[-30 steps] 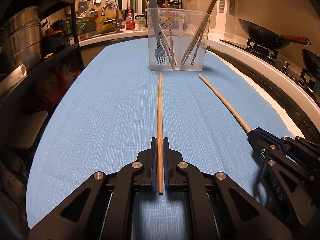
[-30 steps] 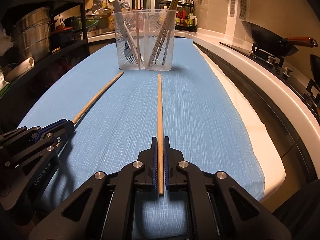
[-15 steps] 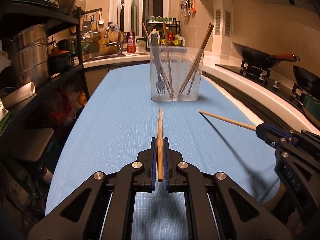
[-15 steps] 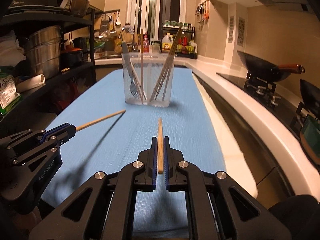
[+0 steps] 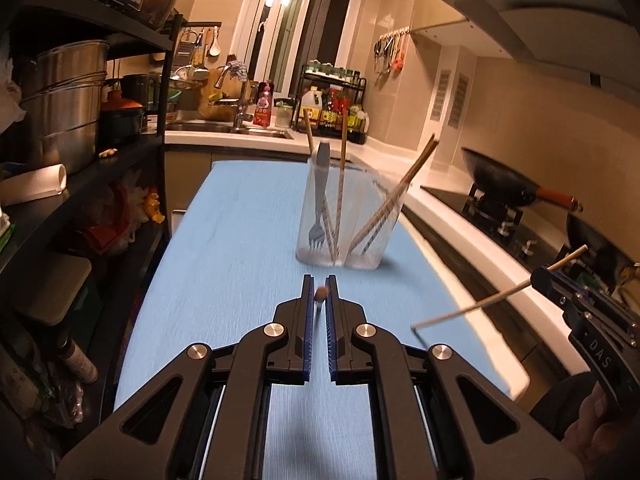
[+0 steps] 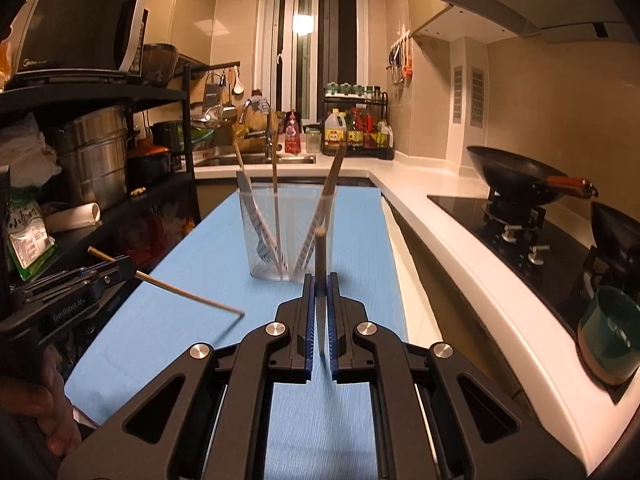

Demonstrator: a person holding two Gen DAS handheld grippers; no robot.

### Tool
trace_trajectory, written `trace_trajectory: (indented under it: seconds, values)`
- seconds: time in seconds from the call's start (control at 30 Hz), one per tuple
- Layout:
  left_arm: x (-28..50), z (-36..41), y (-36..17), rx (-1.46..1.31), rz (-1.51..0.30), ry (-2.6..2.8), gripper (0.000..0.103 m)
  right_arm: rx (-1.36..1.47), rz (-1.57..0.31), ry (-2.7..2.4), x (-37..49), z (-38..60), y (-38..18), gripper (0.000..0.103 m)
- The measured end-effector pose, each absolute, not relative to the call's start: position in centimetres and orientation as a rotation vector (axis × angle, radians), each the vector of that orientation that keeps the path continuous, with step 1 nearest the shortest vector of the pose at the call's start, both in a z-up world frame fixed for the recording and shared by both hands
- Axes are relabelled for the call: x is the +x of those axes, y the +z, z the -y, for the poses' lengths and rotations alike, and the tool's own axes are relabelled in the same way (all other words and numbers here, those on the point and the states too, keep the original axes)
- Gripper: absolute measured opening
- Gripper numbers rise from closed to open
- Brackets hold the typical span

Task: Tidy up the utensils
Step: 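Lift both chopsticks and lower them into the clear container with both grippers, then open both grippers, releasing the chopsticks into the container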

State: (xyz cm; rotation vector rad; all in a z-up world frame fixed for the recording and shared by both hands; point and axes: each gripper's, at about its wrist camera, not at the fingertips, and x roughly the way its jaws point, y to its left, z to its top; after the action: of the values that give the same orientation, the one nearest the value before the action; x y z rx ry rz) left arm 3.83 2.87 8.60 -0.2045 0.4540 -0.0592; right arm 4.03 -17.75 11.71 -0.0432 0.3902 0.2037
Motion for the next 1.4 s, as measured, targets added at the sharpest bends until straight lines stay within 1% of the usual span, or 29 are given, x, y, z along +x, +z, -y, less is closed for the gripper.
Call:
trace_trajectory:
  seconds: [0.13,0.4,0.6,0.8,0.93,1.07,1.23,1.37,1.4]
  values:
    - [4.9,-3.3,10.7,-0.186,-0.441,-0.084,0.006,-0.026,-0.379,0.226,5.0,17.7,13.6,0.006]
    - [8.0,-3.9,15.1,-0.17,-0.479,-0.137,0.006,-0.003,-0.359,0.292,7.4,17.1,17.5,0.006]
    - [11.9,-4.6,19.4,-0.182,-0.489,-0.181,0.006,-0.01,-0.322,0.33,10.8,16.2,22.0,0.006]
    - [15.4,-4.5,24.4,-0.157,-0.416,-0.201,0.006,-0.018,-0.266,0.347,14.1,15.1,26.3,0.006]
    - [18.0,-4.4,27.1,-0.147,-0.332,-0.213,0.006,-0.044,-0.24,0.341,16.6,14.2,27.6,0.006]
    - [21.7,-3.7,27.0,-0.128,-0.334,-0.197,0.006,-0.061,-0.276,0.333,19.9,13.4,26.7,0.006]
    - [26.6,-2.1,23.1,-0.069,-0.46,-0.185,0.006,-0.06,-0.385,0.335,23.4,12.8,23.1,0.006]
    - [28.9,-1.0,19.5,-0.026,-0.561,-0.192,0.006,-0.062,-0.441,0.337,24.5,12.6,20.9,0.007]
    - [29.2,-1.0,18.9,-0.024,-0.579,-0.196,0.006,-0.063,-0.448,0.34,24.5,12.6,20.5,0.01]
